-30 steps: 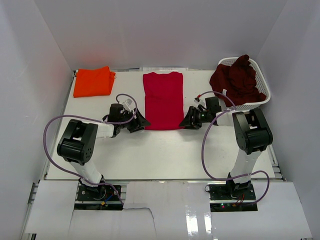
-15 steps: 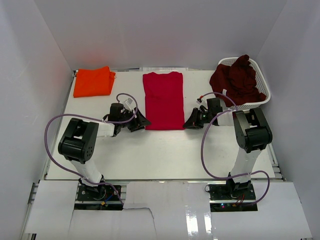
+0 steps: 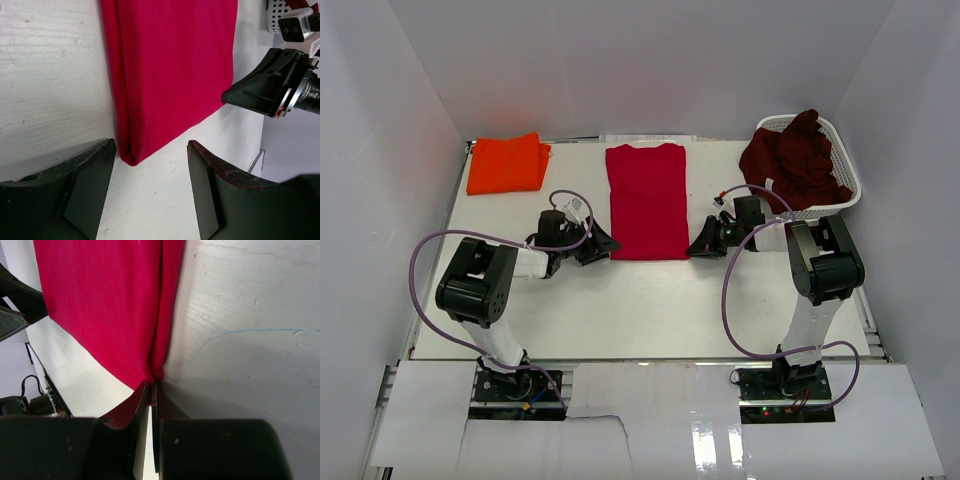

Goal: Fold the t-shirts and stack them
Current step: Grab one side of the 2/3 rectangular tshirt with both arms

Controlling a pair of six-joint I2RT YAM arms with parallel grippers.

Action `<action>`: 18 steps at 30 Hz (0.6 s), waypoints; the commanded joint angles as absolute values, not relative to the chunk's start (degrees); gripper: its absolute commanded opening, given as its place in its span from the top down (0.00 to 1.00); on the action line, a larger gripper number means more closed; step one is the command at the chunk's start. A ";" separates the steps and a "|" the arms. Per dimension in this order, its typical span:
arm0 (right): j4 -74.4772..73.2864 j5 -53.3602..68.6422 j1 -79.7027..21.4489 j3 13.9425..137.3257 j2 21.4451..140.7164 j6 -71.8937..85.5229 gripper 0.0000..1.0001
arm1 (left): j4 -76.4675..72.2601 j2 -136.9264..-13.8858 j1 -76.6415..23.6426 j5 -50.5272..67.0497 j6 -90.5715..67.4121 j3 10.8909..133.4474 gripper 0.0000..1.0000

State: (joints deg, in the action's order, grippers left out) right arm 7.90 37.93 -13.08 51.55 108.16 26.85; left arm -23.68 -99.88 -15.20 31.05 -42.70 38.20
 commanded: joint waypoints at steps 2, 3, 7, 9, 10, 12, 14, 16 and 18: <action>6.24 33.22 -12.83 50.80 110.30 25.14 0.92 | -15.74 -100.99 -16.96 24.62 -42.72 34.63 0.28; 6.24 33.22 -12.83 50.80 110.30 25.14 0.92 | -15.38 -100.90 -17.31 24.09 -42.71 34.80 0.28; 6.24 33.31 -12.83 50.89 110.30 25.14 0.92 | -10.13 -100.11 -19.15 21.28 -42.19 37.26 0.28; 6.24 33.31 -12.83 50.98 110.30 25.14 0.92 | -7.48 -99.50 -19.95 19.44 -42.10 38.58 0.28; 6.24 33.31 -12.83 50.98 110.39 25.14 0.92 | -4.95 -99.32 -20.91 18.64 -42.01 39.37 0.28; 6.24 33.31 -12.83 50.98 110.30 25.14 0.92 | -3.78 -98.79 -21.53 17.41 -42.27 40.52 0.28; 6.24 33.40 -12.83 50.89 110.30 25.14 0.92 | -3.60 -98.88 -21.53 17.31 -42.89 40.87 0.28; 6.33 33.40 -12.83 50.89 110.30 25.22 0.92 | -2.73 -99.66 -21.53 17.31 -42.89 41.57 0.30; 6.24 33.40 -12.83 50.71 110.04 25.14 0.92 | -2.72 -99.84 -21.53 17.31 -43.15 41.75 0.38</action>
State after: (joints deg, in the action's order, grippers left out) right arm 7.90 37.95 -13.08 51.55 108.16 26.85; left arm -12.78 -98.15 -21.02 20.56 -43.81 42.83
